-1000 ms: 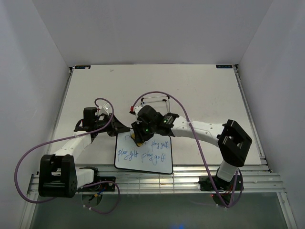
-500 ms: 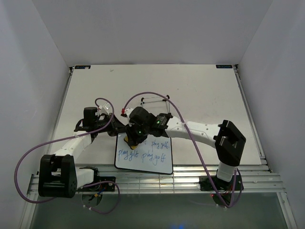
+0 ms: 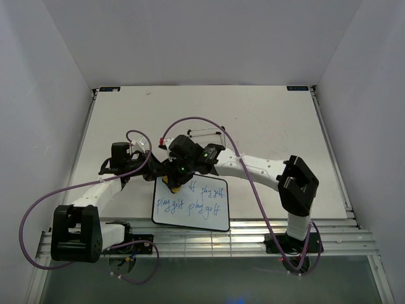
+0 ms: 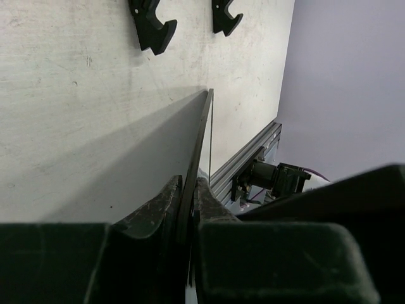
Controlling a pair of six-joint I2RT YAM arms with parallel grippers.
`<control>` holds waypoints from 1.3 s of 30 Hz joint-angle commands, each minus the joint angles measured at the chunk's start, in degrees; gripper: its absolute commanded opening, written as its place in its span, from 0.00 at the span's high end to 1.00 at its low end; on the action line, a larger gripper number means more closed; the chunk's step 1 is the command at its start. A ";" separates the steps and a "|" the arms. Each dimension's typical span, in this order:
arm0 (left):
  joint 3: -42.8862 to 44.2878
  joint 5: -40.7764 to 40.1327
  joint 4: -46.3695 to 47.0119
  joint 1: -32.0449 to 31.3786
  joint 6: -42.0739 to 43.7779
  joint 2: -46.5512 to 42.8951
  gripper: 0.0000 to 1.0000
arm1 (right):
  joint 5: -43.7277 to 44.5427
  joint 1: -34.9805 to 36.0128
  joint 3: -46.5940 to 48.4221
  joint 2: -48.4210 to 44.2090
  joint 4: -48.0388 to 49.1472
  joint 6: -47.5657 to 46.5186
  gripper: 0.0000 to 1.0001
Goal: Erase the whiteboard
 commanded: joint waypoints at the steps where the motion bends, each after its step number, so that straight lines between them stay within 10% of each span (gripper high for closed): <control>1: -0.29 -1.00 -0.89 -0.62 1.04 -1.58 1.00 | 5.51 -4.07 -3.44 0.64 -4.08 -0.40 0.66; 18: -0.20 -0.82 -0.89 -0.71 1.21 -1.49 1.00 | 3.68 -6.20 1.84 4.77 -9.19 -3.22 0.67; 39: -0.91 -9.09 -3.44 -0.71 -0.28 -4.57 1.00 | -3.45 -23.86 -48.88 -22.03 12.88 0.39 0.67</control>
